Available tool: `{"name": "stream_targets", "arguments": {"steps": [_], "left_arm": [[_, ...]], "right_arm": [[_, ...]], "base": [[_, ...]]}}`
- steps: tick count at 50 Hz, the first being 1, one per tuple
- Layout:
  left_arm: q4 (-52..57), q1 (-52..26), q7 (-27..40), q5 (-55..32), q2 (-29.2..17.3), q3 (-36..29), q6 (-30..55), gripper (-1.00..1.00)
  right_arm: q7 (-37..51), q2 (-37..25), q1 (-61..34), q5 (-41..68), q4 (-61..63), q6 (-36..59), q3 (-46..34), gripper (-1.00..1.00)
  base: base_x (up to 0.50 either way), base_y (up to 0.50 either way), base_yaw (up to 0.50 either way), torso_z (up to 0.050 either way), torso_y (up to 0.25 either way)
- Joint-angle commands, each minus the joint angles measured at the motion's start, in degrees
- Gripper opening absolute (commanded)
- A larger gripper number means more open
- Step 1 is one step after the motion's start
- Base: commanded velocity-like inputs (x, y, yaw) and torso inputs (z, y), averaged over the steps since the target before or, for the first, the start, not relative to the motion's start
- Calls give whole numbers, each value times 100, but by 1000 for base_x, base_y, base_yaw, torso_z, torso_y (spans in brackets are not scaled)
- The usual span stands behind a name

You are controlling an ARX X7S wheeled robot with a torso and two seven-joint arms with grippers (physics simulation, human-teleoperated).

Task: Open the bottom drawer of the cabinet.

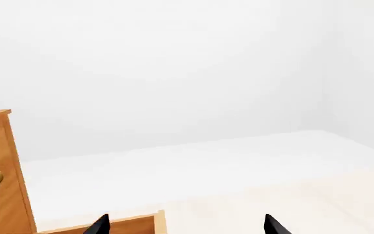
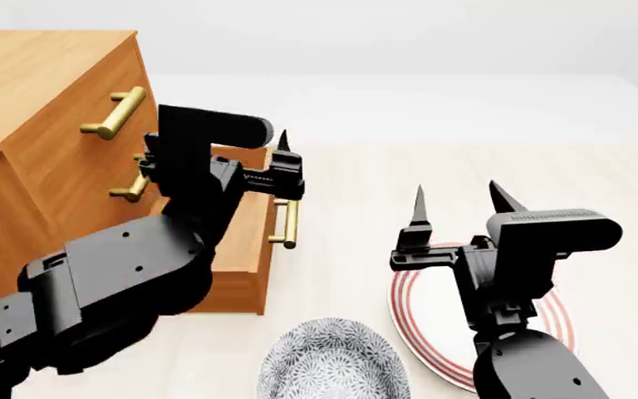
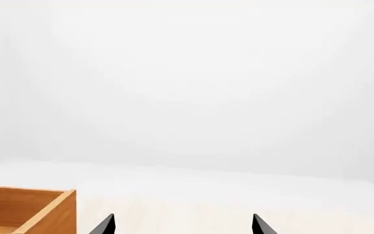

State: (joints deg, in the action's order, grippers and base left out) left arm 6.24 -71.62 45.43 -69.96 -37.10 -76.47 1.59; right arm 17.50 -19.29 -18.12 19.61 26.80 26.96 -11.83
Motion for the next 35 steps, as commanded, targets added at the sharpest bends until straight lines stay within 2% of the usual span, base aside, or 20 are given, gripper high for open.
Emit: {"name": "stream_targets", "arguments": {"steps": [1,18,21,28,35], "left_arm": [[2123,781,1453,1786,-1072,-111,-825,100],[2110,858,1468,1942,-1028,-108,-857,100],[2166,699,1539,1974,-1030,-41,-750,100],[2414,-333,1696,1949,-977,280,-32,100],[2373,-582,1687,1934,-895,359,142,100]], "right_arm": [[242,-139,-310,-295,772,171,-128,100],[305,-275,-450,-541,1198,38,-240,100],[279,-312,-672,-572,1344,137,-283,100],[183,-330,-1729,-512,1864,611,-303,100],[160,-315,-2132,-463,2099,700,-277,100]], "base": [[0,0,0,0,0],[0,0,0,0,0],[0,0,0,0,0],[0,0,0,0,0],[0,0,0,0,0]]}}
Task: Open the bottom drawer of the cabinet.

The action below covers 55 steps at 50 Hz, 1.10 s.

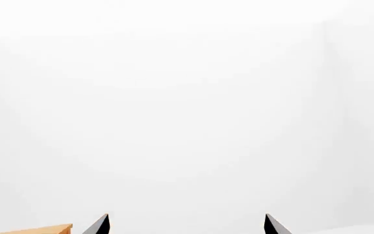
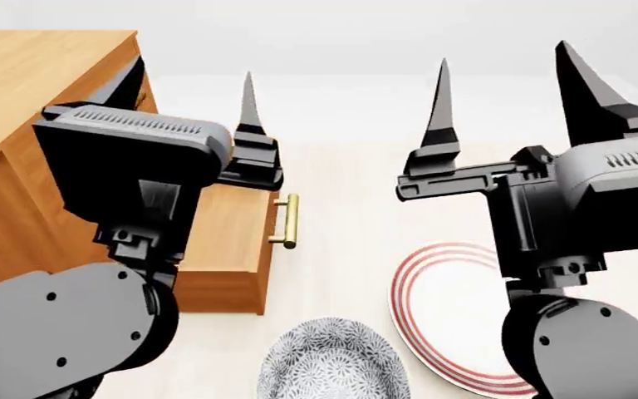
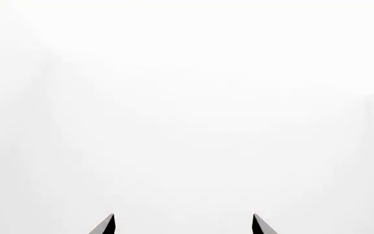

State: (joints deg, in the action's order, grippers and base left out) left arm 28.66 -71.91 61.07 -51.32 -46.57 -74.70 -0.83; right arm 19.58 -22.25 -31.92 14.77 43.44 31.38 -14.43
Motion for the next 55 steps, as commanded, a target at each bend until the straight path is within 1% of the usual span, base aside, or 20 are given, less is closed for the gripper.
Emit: {"name": "stream_targets", "arguments": {"steps": [1,16,27,55], "left_arm": [[139,-564,127,63,53,194,384,100],[348,-735,212,137,45,260,535,100],[499,-966,230,56,14,377,672,100],[709,-1078,288,48,-23,476,791,100]], "right_arm": [[-52,-16,-799,34,442,282,-14,100],[-30,-24,-1119,111,716,473,-19,100],[-22,20,-1628,306,854,876,46,100],[24,11,-1887,486,940,1053,101,100]], "base": [[0,0,0,0,0],[0,0,0,0,0],[0,0,0,0,0],[0,0,0,0,0]]}}
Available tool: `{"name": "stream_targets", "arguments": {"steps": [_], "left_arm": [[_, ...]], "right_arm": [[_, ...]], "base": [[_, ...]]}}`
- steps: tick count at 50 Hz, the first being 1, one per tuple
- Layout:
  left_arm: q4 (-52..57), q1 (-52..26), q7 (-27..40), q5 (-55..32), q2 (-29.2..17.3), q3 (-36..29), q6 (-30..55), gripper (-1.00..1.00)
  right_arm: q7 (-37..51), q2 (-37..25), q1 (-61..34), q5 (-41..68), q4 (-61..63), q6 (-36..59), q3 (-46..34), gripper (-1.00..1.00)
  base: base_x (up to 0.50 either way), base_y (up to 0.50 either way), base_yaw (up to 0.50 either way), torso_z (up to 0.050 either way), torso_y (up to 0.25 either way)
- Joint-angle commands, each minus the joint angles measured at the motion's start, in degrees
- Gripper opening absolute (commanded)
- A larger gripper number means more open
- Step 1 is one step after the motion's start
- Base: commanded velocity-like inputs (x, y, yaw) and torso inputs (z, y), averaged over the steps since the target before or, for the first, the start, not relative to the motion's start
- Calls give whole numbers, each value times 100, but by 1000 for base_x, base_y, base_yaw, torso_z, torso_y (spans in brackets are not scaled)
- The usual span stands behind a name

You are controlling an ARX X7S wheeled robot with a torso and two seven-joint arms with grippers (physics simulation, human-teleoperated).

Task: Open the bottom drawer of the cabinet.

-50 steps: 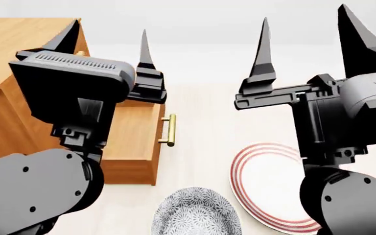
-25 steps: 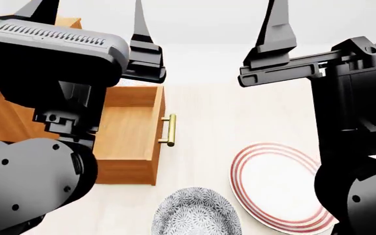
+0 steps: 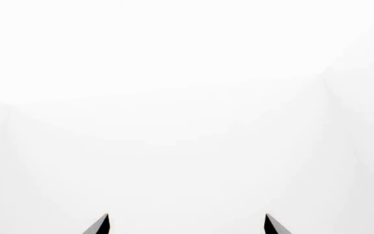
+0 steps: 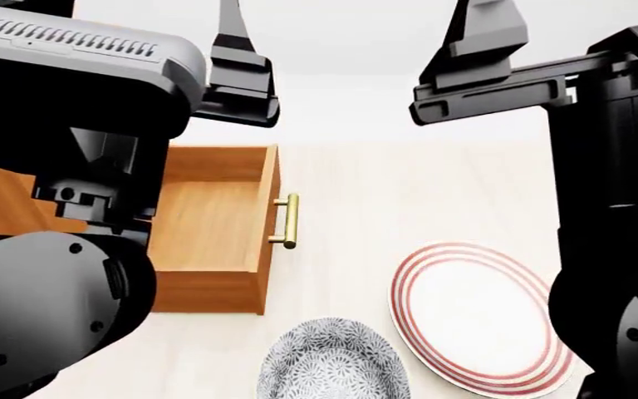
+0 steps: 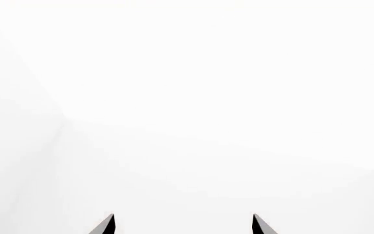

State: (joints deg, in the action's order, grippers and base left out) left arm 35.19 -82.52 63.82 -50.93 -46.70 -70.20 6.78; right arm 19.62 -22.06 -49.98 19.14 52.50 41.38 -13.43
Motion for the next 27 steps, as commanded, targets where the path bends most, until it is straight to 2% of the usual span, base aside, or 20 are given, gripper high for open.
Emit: {"name": "stream_targets", "arguments": {"steps": [1,27], "left_arm": [[55,-12,9,13,-10,24,32,100],[62,-2,-6,10,-5,71,73,100]], "right_arm": [[20,-9,-74,46,22,38,-4,100],[62,-28,-134,119,0,12,-9,100]], "base": [[0,0,0,0,0],[0,0,0,0,0]]}}
